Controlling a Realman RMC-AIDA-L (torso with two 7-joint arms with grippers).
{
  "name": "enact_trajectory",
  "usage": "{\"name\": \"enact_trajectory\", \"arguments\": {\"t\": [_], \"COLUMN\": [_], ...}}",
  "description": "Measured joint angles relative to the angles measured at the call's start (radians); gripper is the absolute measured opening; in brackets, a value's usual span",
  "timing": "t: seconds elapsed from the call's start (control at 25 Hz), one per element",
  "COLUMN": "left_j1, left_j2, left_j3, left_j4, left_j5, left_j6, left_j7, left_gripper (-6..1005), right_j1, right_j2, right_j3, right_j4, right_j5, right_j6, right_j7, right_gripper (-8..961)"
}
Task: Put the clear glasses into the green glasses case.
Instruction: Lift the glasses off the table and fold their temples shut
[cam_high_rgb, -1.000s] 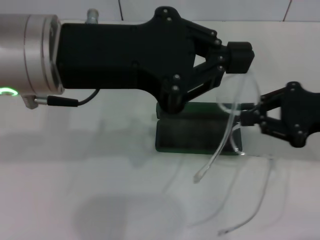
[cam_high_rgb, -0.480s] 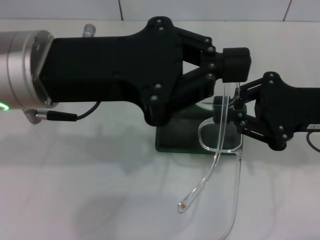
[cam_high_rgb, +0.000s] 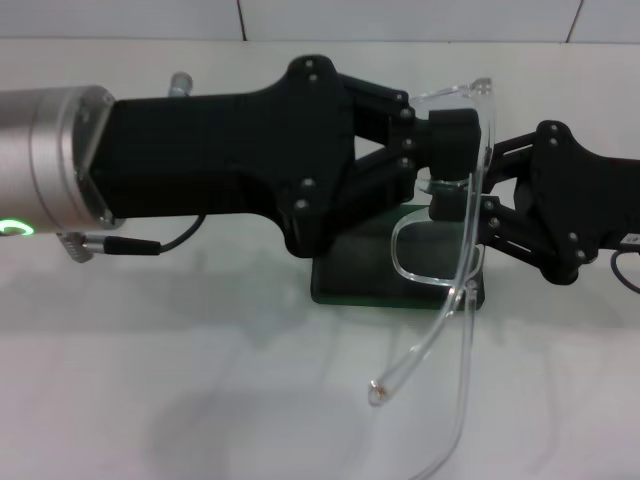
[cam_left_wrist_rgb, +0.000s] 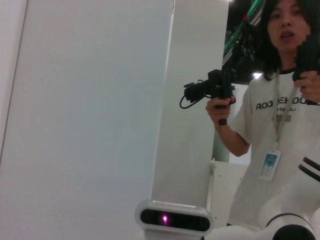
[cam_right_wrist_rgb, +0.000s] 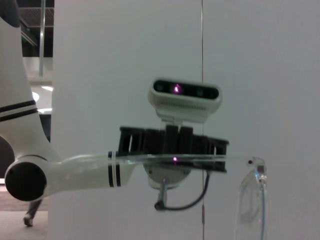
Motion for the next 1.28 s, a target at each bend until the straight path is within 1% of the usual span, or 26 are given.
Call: {"name": "enact_trajectory", "arguments": {"t": [0.2, 0.4, 0.84, 1.28], "left_j1": [-0.011, -0.008, -0.004, -0.015], "left_j2": [0.001, 0.001, 0.003, 0.000], "left_j3": [0.011, 0.013, -0.008, 0.029], "left_j4": [-0.041, -0.054, -0.043, -0.052], "left_j5": [0.004, 0.006, -0.047, -0.044], "left_j6": [0.001, 0.001, 0.012, 0.023], "left_j7": [0.017, 0.042, 0.049, 0.053], "left_gripper": [27, 26, 26, 26], "right_j1": [0.005, 0.010, 0.016, 0.046], "right_j2": [0.000, 0.001, -0.005, 0.001], "right_j3": [-0.011, -0.030, -0.041, -0.101], "right_j4": [0.002, 0.013, 0.047, 0.056], "right_j5": [0.018, 0.047, 0.033, 0.046], "right_j6": [0.005, 0.007, 0.034, 0.093], "right_j7": [-0.006, -0.019, -0.027, -0.043], "right_gripper": [116, 116, 115, 116]}}
